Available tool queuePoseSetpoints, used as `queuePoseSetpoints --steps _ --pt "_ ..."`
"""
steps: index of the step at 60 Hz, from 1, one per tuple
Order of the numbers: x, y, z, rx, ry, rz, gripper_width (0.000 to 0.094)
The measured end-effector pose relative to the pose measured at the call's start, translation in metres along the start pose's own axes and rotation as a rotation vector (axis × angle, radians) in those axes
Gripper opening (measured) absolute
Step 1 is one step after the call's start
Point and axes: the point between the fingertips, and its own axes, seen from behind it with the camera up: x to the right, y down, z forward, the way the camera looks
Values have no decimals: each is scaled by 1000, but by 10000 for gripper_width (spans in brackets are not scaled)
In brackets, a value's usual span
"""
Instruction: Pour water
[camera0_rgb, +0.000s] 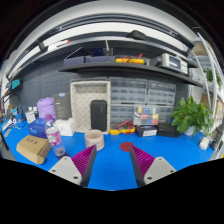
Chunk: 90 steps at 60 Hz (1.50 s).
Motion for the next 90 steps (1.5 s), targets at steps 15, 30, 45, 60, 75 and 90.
queuePoseSetpoints --steps 15,30,45,60,75,90 --pt "-141 58 18 -48 -153 21 664" --pt "-220 73 61 -60 -199 17 669" --pt "-252 60 120 -36 -180 3 667" --pt "-260 41 158 50 -144 -31 569" --pt "-259 38 161 101 -127 -39 358" --pt "-255 36 164 87 -116 18 355"
